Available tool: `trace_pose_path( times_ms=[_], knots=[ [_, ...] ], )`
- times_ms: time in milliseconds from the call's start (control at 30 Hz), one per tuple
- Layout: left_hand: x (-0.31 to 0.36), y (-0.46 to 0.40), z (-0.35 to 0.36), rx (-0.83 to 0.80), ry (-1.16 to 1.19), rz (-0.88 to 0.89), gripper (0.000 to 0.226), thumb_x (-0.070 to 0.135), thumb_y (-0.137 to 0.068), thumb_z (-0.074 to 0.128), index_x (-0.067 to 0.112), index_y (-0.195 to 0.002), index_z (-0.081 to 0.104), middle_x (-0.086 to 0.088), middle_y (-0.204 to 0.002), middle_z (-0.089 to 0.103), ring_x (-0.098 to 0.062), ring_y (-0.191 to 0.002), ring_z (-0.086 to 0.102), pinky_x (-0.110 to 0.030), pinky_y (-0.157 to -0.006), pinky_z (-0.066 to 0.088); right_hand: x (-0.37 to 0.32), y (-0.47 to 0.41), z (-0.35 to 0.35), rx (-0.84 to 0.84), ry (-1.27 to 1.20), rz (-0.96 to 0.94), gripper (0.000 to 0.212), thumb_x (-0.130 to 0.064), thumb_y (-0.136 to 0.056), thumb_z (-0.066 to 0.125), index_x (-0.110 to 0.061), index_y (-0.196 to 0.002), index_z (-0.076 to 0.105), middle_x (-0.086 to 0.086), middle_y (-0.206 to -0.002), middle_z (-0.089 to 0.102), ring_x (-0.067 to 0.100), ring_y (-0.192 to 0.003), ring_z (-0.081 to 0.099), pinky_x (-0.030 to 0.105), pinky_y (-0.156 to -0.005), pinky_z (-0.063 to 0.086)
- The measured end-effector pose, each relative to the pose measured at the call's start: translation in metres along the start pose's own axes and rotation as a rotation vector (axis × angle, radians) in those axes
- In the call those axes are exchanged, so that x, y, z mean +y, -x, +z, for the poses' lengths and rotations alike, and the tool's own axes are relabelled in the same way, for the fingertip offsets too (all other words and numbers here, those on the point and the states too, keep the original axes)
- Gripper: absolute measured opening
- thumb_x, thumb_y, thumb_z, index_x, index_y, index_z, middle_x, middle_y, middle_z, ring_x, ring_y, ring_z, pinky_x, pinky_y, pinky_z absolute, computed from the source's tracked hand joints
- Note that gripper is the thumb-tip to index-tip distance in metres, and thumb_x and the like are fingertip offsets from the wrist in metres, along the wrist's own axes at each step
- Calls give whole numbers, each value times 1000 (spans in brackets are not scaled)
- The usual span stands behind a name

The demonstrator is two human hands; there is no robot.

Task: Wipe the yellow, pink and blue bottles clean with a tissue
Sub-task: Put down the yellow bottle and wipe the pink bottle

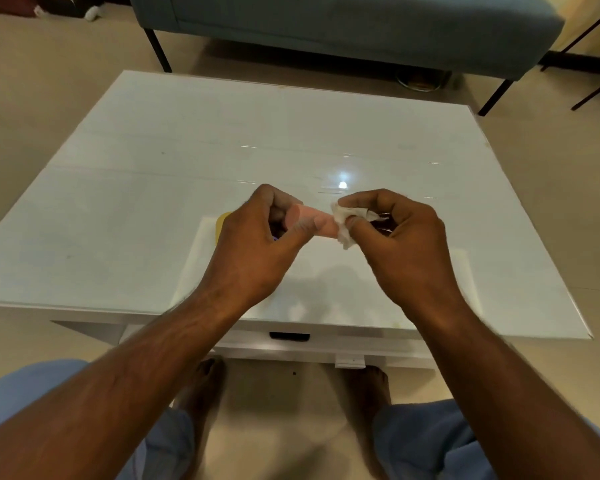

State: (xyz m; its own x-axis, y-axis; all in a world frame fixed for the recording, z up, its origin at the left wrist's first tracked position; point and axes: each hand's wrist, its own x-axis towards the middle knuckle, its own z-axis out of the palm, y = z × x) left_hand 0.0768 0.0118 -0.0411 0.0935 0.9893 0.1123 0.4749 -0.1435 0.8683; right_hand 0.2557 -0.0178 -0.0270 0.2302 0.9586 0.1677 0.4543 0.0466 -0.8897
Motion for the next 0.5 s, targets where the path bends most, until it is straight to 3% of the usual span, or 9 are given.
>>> trace_pose_path(
  times_ms=[100, 200, 333, 500],
  knots=[
    [0, 0, 1, -26, 31, 22, 27, 48, -87, 68, 35, -108, 57, 27, -91, 61, 24, -83, 56, 6, -63, 39, -1, 5, 2, -48, -35, -4, 18, -14, -92, 74, -24, -107, 80, -11, -95, 78, 7, -89, 74, 19, -77, 60],
    [1, 1, 3, -50, 37, 68, 25, 34, -90, 72, 36, -111, 59, 26, -96, 63, 24, -85, 58, 4, -66, 42, -3, 11, 10, -43, -23, -62, 17, -12, -92, 75, -23, -103, 80, -11, -96, 78, 11, -92, 74, 23, -81, 62],
    [4, -2, -4, -5, 51, 120, 32, 34, -84, 77, 46, -107, 57, 27, -101, 62, 24, -90, 56, 6, -71, 39, 3, 3, 4, 13, 87, -5, 11, -21, -92, 76, -25, -102, 80, -13, -93, 77, 8, -88, 72, 32, -82, 64],
    [4, 1, -1, -33, 29, 153, 32, 37, -83, 77, 42, -109, 58, 25, -103, 61, 25, -92, 54, 6, -72, 39, -3, 9, 10, 2, -10, -59, 14, -16, -93, 75, -23, -104, 79, -11, -96, 77, 8, -90, 73, 20, -79, 62]
  ],
)
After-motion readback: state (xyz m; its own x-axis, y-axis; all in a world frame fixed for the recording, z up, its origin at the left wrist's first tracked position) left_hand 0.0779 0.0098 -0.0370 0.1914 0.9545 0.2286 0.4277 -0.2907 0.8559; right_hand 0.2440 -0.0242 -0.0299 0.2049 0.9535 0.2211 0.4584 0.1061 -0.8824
